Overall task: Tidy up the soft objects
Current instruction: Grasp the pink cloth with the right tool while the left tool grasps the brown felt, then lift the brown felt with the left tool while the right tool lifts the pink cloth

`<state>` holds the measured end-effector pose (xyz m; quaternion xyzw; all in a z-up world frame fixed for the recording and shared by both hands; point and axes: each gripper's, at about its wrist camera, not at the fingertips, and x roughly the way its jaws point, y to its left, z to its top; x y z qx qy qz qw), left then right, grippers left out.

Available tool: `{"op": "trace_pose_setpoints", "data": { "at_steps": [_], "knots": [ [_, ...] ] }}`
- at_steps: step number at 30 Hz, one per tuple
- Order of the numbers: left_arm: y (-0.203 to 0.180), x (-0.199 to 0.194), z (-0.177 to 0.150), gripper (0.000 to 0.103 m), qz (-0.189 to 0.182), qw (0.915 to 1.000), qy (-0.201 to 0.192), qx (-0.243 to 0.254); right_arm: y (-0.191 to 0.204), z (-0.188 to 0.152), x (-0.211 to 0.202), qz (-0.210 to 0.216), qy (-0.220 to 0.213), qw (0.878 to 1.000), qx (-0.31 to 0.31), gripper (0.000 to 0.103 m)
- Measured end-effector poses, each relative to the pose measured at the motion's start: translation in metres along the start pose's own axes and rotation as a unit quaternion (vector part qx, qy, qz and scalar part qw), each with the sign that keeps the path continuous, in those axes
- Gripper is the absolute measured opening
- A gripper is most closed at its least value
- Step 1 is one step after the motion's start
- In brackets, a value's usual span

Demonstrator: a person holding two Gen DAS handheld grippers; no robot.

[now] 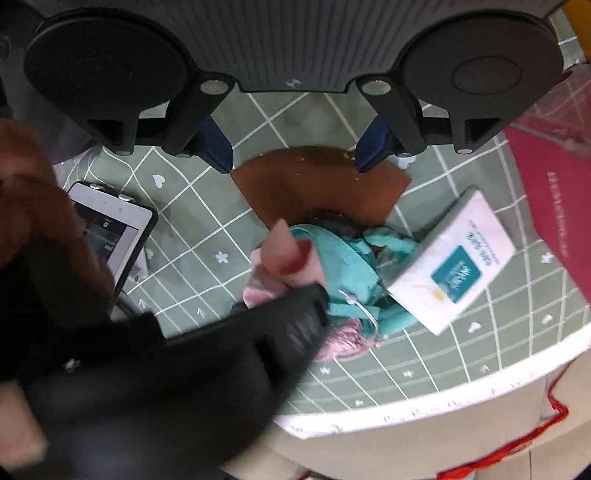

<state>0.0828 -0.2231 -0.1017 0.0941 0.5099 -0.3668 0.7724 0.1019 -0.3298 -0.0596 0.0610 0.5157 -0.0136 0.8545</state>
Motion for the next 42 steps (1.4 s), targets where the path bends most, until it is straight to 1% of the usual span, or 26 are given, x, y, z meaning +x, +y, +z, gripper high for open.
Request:
{"op": "trace_pose_setpoints", "data": {
  "at_steps": [3,7,9,10,11,13,16,18,20,21,22,23,24,25,26,27,28,29,30,32,33,34,37,38,39,42],
  "knots": [
    [-0.002,0.015,0.006,0.089,0.000,0.9998,0.020,-0.003,-0.002,0.001,0.002,-0.005,-0.001,1.000,0.005,0.001],
    [-0.006,0.027,0.009,0.090,0.013,0.9998,0.016,-0.002,-0.014,-0.001,0.006,-0.022,0.000,1.000,0.018,0.001],
    [-0.010,0.034,0.010,0.091,0.017,0.9995,0.027,0.007,-0.024,-0.003,0.007,-0.011,0.001,0.999,0.033,0.001],
    [-0.012,0.039,0.010,0.096,0.017,0.9991,0.038,0.011,-0.027,-0.003,0.006,-0.003,-0.001,0.999,0.037,0.001],
    [-0.013,0.045,0.009,0.098,0.023,0.9984,0.050,0.015,-0.030,-0.004,0.005,0.003,-0.003,0.999,0.039,0.001],
    [-0.018,0.047,0.007,0.102,0.030,0.9985,0.040,0.024,-0.032,-0.004,0.002,0.001,-0.008,0.999,0.031,0.001],
    [-0.025,0.052,0.002,0.103,0.040,0.9982,0.028,0.036,-0.038,-0.005,0.001,0.000,-0.011,0.999,0.037,0.001],
    [-0.029,0.053,-0.001,0.095,0.052,0.9973,0.018,0.049,-0.040,-0.006,0.000,0.002,-0.012,0.999,0.041,0.001],
    [-0.032,0.053,-0.005,0.069,0.065,0.9959,0.006,0.063,-0.042,-0.007,0.000,0.001,-0.013,0.999,0.041,0.001],
    [-0.034,0.053,-0.007,0.066,0.077,0.9946,-0.001,0.069,-0.043,-0.007,0.000,0.002,-0.013,0.999,0.043,0.001],
    [-0.033,0.051,-0.009,0.053,0.089,0.9934,-0.007,0.072,-0.044,-0.008,0.000,0.003,-0.014,0.999,0.045,0.001],
    [-0.030,0.049,-0.011,0.041,0.083,0.9945,-0.010,0.063,-0.044,-0.008,0.000,0.004,-0.014,0.999,0.045,0.001],
    [-0.027,0.047,-0.011,0.036,0.084,0.9950,-0.015,0.052,-0.044,-0.008,0.000,0.005,-0.014,0.999,0.045,0.001],
    [-0.024,0.046,-0.010,0.026,0.089,0.9948,-0.017,0.046,-0.043,-0.008,0.000,0.005,-0.014,0.999,0.044,0.001],
    [-0.021,0.045,-0.009,0.023,0.091,0.9948,-0.018,0.040,-0.043,-0.009,-0.001,0.007,-0.014,0.999,0.044,0.001],
    [-0.017,0.044,-0.009,0.023,0.092,0.9951,-0.019,0.032,-0.043,-0.009,-0.001,0.007,-0.014,0.999,0.044,0.001],
    [-0.011,0.040,-0.006,0.025,0.091,0.9954,-0.017,0.025,-0.042,-0.009,-0.001,0.008,-0.015,0.999,0.044,0.001],
    [-0.005,0.037,-0.006,0.036,0.083,0.9962,-0.016,0.022,-0.043,-0.009,-0.001,0.008,-0.015,0.999,0.044,0.001],
    [-0.003,0.037,-0.006,0.043,0.076,0.9966,-0.015,0.028,-0.043,-0.009,-0.001,0.009,-0.015,0.999,0.045,0.001],
    [-0.001,0.037,-0.008,0.095,0.064,0.9961,-0.011,0.059,-0.045,-0.010,0.000,0.010,-0.015,0.999,0.048,0.001],
    [-0.002,0.037,-0.008,0.096,0.059,0.9954,-0.009,0.076,-0.046,-0.009,0.000,0.010,-0.015,0.999,0.049,0.001],
    [-0.004,0.037,-0.008,0.095,0.063,0.9938,-0.006,0.091,-0.047,-0.009,0.000,0.010,-0.015,0.999,0.051,0.001],
    [-0.013,0.036,-0.009,0.095,0.136,0.9811,-0.030,0.134,-0.048,-0.009,0.001,0.013,-0.015,0.998,0.053,0.001],
    [-0.014,0.036,-0.008,0.095,0.146,0.9786,-0.034,0.141,-0.048,-0.009,0.001,0.015,-0.014,0.998,0.054,0.001],
    [-0.014,0.038,-0.006,0.095,0.144,0.9787,-0.031,0.143,-0.049,-0.009,0.002,0.016,-0.014,0.998,0.054,0.001],
    [-0.007,0.050,0.004,0.095,0.119,0.9852,-0.009,0.122,-0.050,-0.009,0.002,0.019,-0.014,0.998,0.055,0.001]
  ]
}}
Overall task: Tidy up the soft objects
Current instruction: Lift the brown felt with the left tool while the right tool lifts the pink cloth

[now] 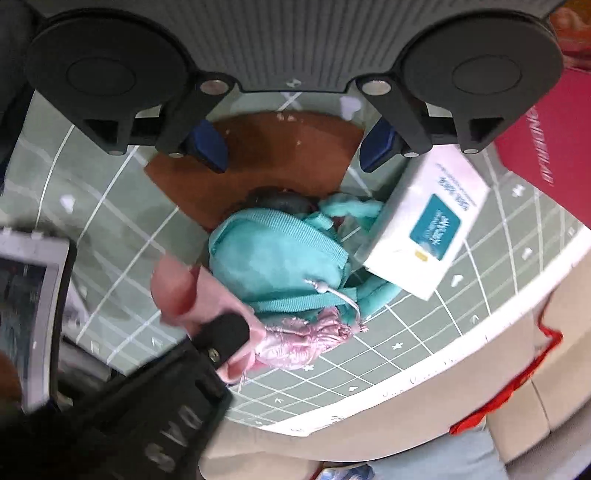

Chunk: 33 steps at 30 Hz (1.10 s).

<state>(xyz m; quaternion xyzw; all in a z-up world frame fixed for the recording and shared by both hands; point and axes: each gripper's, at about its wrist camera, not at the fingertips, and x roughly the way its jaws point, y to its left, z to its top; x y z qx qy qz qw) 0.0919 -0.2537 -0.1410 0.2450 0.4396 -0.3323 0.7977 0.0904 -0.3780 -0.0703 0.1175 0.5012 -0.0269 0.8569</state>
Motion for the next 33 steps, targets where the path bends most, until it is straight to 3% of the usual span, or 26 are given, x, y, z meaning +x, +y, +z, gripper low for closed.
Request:
{"op": "trace_pose_setpoints", "data": {
  "at_steps": [2,6,9,14,15,19,20,28,33],
  "knots": [
    [0.004,0.005,0.002,0.102,-0.018,0.9996,-0.002,-0.021,-0.002,0.000,0.000,0.000,0.000,1.000,0.003,0.001],
    [0.013,0.016,0.007,0.103,-0.063,0.9971,0.008,-0.041,-0.005,0.001,0.000,-0.002,-0.001,1.000,0.007,0.002],
    [0.006,0.018,0.009,0.103,-0.057,0.9983,0.009,-0.005,-0.007,0.000,-0.001,-0.002,-0.003,1.000,0.008,0.002],
    [0.013,0.017,0.006,0.103,-0.054,0.9979,-0.003,-0.035,-0.008,0.000,0.001,-0.005,-0.002,1.000,0.011,0.002],
    [0.013,0.018,0.006,0.099,-0.052,0.9979,-0.004,-0.037,-0.008,0.000,0.001,-0.004,-0.002,1.000,0.011,0.002],
    [0.014,0.006,-0.001,0.053,-0.048,0.9977,-0.019,-0.044,-0.007,0.000,0.000,-0.003,-0.004,1.000,0.011,0.002],
    [0.014,0.003,-0.002,0.047,-0.050,0.9974,-0.024,-0.046,-0.007,0.000,0.000,-0.003,-0.005,1.000,0.011,0.002],
    [0.006,-0.003,0.000,0.012,-0.050,0.9966,-0.027,-0.061,-0.006,-0.001,-0.005,-0.001,-0.013,1.000,0.014,0.002],
    [0.003,-0.005,0.002,0.009,-0.041,0.9966,-0.018,-0.070,-0.007,-0.001,-0.007,0.005,-0.016,1.000,0.011,0.002]
  ]
}}
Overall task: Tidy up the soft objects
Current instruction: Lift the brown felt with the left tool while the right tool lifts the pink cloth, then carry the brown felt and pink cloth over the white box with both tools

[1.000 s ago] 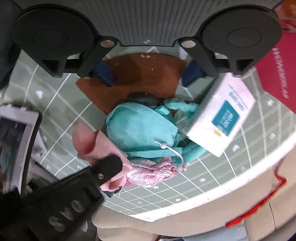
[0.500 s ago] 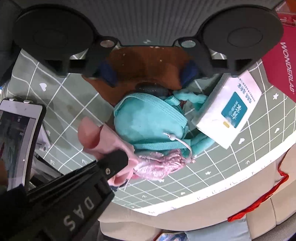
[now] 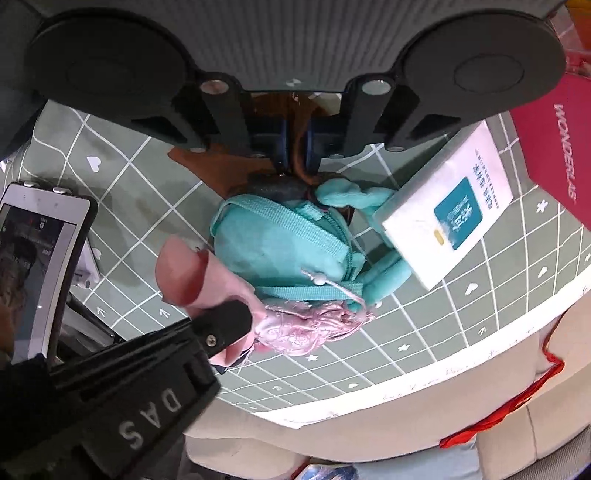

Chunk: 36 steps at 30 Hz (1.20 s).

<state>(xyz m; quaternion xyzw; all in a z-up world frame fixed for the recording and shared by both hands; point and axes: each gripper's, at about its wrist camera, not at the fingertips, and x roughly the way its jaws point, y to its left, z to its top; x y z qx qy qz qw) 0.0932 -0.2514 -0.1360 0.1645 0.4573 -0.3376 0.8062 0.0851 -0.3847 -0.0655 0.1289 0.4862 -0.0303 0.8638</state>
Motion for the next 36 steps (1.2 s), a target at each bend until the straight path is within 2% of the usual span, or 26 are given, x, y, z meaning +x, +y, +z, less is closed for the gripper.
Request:
{"op": "trace_pose_setpoints", "data": {
  "at_steps": [5,12,18,25,36],
  "knots": [
    [0.008,-0.006,0.000,0.007,0.014,0.9989,0.009,-0.043,0.005,0.001,-0.002,0.013,-0.001,1.000,-0.014,0.001],
    [0.014,-0.016,0.006,0.006,0.001,0.9938,0.040,-0.103,0.007,0.002,-0.012,0.011,-0.006,1.000,-0.003,0.001],
    [0.014,-0.032,0.020,0.007,0.003,0.9916,0.066,-0.111,0.006,0.004,-0.031,0.004,-0.015,1.000,0.015,0.000],
    [0.019,-0.069,0.045,0.007,0.003,0.9913,0.075,-0.108,0.016,0.010,-0.042,-0.012,-0.010,1.000,0.022,0.000],
    [0.042,-0.122,0.065,0.007,-0.015,0.9903,0.052,-0.128,0.034,0.013,-0.072,-0.018,-0.033,0.999,0.028,0.000]
  ]
}}
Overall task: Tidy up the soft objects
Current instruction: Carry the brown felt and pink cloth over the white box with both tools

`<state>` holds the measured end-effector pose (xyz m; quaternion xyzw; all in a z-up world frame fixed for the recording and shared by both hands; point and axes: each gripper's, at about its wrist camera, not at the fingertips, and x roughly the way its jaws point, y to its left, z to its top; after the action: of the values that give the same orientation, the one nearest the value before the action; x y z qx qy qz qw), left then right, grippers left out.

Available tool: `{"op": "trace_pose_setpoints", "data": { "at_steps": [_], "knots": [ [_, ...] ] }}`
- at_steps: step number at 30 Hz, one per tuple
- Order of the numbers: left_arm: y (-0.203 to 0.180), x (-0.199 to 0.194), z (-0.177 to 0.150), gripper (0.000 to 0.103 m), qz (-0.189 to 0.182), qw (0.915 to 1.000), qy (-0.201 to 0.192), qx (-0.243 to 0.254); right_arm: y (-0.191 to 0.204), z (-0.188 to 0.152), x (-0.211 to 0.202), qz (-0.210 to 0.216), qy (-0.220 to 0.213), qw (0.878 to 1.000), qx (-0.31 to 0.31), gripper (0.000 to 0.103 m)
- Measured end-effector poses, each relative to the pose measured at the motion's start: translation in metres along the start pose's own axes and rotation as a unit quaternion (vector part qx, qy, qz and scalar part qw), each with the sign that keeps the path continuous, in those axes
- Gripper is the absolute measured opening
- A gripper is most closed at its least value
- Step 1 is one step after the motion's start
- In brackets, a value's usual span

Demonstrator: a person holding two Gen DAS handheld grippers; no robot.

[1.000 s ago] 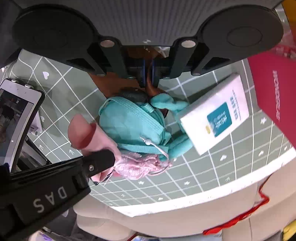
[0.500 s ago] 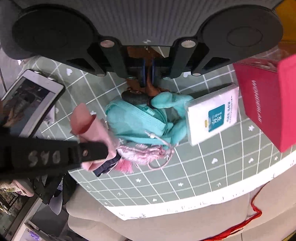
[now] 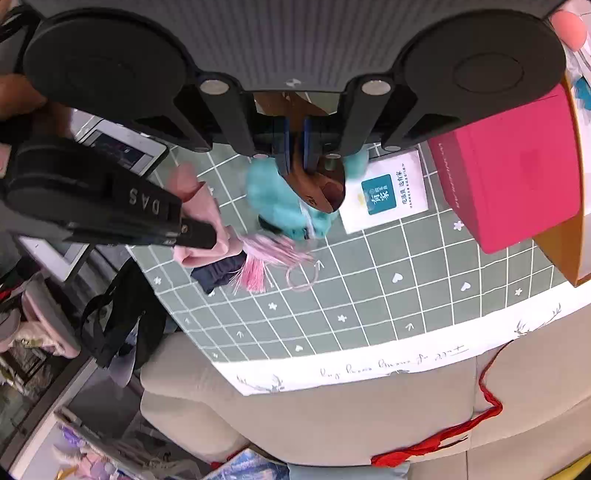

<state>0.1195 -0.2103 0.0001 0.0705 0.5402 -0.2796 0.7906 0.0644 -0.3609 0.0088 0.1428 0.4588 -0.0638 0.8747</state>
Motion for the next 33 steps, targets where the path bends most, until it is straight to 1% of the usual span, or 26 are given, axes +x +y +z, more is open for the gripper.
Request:
{"op": "trace_pose_setpoints", "data": {
  "at_steps": [2,6,11,13,14,17,21,23,28,33],
  "knots": [
    [0.003,-0.007,0.001,0.007,-0.005,1.0000,-0.004,-0.006,0.005,0.000,-0.003,0.002,-0.001,1.000,-0.003,0.000],
    [0.008,-0.018,0.005,0.007,-0.003,0.9999,-0.014,-0.008,0.014,0.000,-0.007,0.001,-0.001,1.000,-0.009,0.000],
    [0.017,-0.028,0.010,0.007,-0.015,0.9995,-0.014,-0.026,0.024,0.009,-0.015,0.001,-0.006,1.000,-0.013,0.000],
    [0.023,-0.033,0.012,0.007,-0.019,0.9992,-0.013,-0.033,0.034,0.013,-0.019,-0.001,-0.008,1.000,-0.022,0.000],
    [0.028,-0.037,0.013,0.007,-0.018,0.9990,-0.015,-0.039,0.040,0.015,-0.021,-0.005,-0.009,1.000,-0.028,0.000],
    [0.044,-0.052,0.015,0.007,0.007,0.9983,-0.029,-0.050,0.061,0.022,-0.027,-0.007,-0.017,0.999,-0.046,0.000],
    [0.076,-0.077,0.014,0.007,0.019,0.9964,-0.046,-0.069,0.104,0.030,-0.034,0.005,-0.029,0.997,-0.073,0.000],
    [0.096,-0.090,0.011,0.007,0.033,0.9953,-0.052,-0.076,0.126,0.034,-0.035,0.016,-0.035,0.996,-0.080,0.001],
    [0.155,-0.124,-0.002,0.007,0.063,0.9907,-0.057,-0.106,0.198,0.036,-0.031,0.073,-0.029,0.991,-0.111,0.001],
    [0.214,-0.147,-0.029,0.007,0.107,0.9835,-0.063,-0.132,0.276,0.022,-0.016,0.119,-0.008,0.982,-0.148,0.000]
  ]
}}
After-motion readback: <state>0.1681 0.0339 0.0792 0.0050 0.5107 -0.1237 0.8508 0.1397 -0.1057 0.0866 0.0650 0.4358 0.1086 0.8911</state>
